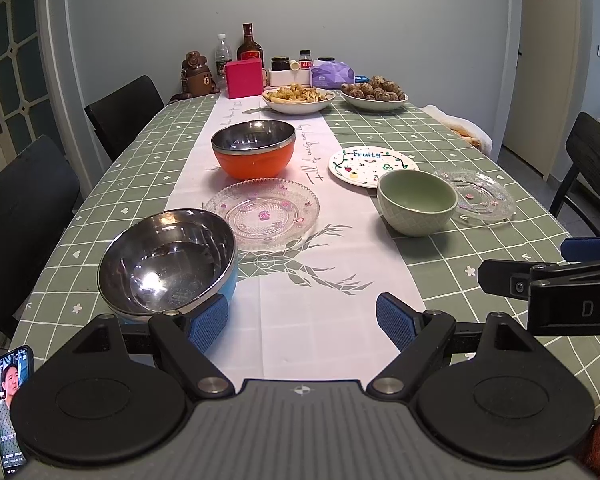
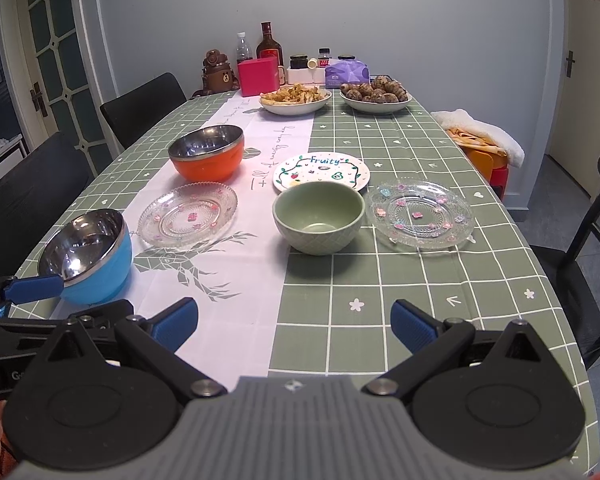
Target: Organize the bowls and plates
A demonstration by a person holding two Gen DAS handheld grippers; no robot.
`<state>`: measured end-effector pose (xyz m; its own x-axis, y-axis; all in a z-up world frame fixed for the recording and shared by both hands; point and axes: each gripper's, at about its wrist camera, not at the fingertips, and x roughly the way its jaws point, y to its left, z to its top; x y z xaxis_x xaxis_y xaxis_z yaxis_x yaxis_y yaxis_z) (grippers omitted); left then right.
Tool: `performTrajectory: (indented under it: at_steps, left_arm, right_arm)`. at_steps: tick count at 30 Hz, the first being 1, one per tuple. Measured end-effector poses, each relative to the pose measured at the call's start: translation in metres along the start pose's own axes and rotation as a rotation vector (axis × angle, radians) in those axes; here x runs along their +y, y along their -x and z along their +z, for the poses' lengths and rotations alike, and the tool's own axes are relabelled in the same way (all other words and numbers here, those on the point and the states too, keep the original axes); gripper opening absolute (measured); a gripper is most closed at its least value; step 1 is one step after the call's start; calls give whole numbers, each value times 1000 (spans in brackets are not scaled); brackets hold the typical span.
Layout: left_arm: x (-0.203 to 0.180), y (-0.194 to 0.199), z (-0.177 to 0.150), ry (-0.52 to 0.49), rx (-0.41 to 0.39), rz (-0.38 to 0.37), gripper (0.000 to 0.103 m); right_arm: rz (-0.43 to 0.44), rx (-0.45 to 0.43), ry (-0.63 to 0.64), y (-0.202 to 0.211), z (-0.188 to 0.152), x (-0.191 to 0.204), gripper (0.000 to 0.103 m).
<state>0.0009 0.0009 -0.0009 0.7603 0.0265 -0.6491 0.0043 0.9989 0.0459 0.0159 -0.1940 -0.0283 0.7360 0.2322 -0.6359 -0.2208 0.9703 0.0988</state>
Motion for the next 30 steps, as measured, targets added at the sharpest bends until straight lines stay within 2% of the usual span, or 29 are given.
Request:
performTrajectory:
  at_steps: [17, 22, 25, 30]
  left_arm:
    - [0, -1, -1, 2, -2, -4, 98]
    - [0, 3, -2, 0, -40, 9, 98]
    - [2, 7, -2, 14, -65, 1, 91]
    - [9, 11, 2, 50, -80, -51, 87]
  right_arm:
    - [-3, 4, 7, -2, 0, 1, 100]
    - [4, 4, 5, -2, 0, 2, 100]
    - [5, -5, 6, -2, 0, 3, 100]
    - [7, -43, 1, 1, 1, 3, 100]
